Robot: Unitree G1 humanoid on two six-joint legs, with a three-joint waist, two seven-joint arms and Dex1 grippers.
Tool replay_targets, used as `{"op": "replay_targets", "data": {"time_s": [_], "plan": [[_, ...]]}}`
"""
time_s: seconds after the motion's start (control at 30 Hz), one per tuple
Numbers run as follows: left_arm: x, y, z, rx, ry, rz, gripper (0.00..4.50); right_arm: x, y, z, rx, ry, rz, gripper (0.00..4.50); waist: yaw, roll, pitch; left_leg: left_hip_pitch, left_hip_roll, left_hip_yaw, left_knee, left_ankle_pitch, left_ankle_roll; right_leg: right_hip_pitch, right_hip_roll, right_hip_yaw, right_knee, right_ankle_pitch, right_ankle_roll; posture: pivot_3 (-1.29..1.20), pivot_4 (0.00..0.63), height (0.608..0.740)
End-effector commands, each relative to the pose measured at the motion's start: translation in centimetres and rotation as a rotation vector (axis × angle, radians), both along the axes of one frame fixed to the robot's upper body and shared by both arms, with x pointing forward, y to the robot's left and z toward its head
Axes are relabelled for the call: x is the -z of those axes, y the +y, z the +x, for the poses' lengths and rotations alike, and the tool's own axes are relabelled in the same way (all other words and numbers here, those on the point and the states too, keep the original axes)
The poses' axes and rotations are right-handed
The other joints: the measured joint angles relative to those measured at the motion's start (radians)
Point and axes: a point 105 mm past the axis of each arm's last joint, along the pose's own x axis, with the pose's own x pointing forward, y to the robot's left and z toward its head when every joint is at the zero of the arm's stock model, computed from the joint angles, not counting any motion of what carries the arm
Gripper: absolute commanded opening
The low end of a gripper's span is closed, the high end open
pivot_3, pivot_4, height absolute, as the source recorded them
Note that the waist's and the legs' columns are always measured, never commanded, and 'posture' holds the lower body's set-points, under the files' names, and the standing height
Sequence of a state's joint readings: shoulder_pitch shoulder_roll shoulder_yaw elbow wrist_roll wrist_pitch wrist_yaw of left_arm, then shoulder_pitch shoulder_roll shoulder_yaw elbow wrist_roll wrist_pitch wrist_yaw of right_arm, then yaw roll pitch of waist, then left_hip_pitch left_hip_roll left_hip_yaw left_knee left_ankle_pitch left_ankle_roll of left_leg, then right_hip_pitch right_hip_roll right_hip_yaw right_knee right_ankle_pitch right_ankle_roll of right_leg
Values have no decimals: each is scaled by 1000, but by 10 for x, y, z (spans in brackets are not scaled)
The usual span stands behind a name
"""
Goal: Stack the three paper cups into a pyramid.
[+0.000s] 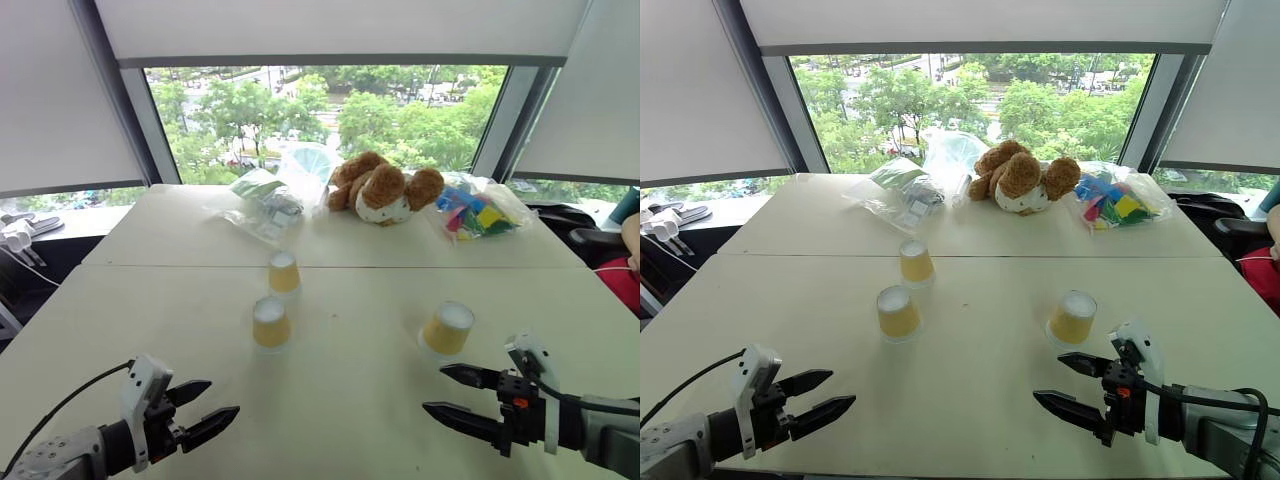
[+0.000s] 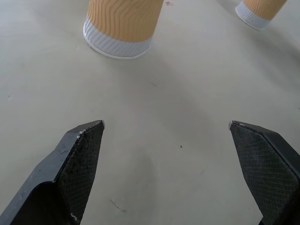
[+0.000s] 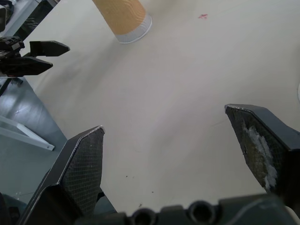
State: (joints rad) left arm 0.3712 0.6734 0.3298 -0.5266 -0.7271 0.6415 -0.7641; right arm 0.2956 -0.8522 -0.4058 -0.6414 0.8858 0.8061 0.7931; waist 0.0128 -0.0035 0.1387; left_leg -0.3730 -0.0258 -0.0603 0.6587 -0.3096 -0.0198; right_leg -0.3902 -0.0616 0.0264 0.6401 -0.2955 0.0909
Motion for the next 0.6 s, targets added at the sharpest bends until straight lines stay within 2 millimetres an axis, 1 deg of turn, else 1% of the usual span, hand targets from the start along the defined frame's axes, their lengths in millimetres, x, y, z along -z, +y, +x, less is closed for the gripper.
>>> {"op": "replay_targets", "data": {"time_s": [0.03, 0.17, 0.4, 0.5, 0.6], "plan": [[-13, -1, 4, 3, -62, 0, 4394, -5, 1, 0, -14, -24, -9, 4500, 0, 0, 0, 0, 0, 0, 0, 0, 0, 0, 0, 0, 0, 0, 0, 0, 150, 740], [-17, 2, 8, -16, -77, -2, 4394, -5, 0, 0, -13, -23, -14, 4500, 0, 0, 0, 0, 0, 0, 0, 0, 0, 0, 0, 0, 0, 0, 0, 0, 150, 740], [-18, 7, 11, -46, -83, 5, 4394, -6, -1, 3, -12, -27, -21, 4500, 0, 0, 0, 0, 0, 0, 0, 0, 0, 0, 0, 0, 0, 0, 0, 0, 150, 740], [-24, 12, 16, -62, -106, 6, 4394, -7, -1, 5, -16, -27, -26, 4500, 0, 0, 0, 0, 0, 0, 0, 0, 0, 0, 0, 0, 0, 0, 0, 0, 150, 740], [-30, 19, 19, -57, -117, 6, 4394, -12, -2, 8, -20, -37, -33, 4500, 0, 0, 1, 0, 0, 0, 0, 0, 0, 0, 0, 0, -1, 0, -1, 0, 150, 740]]}}
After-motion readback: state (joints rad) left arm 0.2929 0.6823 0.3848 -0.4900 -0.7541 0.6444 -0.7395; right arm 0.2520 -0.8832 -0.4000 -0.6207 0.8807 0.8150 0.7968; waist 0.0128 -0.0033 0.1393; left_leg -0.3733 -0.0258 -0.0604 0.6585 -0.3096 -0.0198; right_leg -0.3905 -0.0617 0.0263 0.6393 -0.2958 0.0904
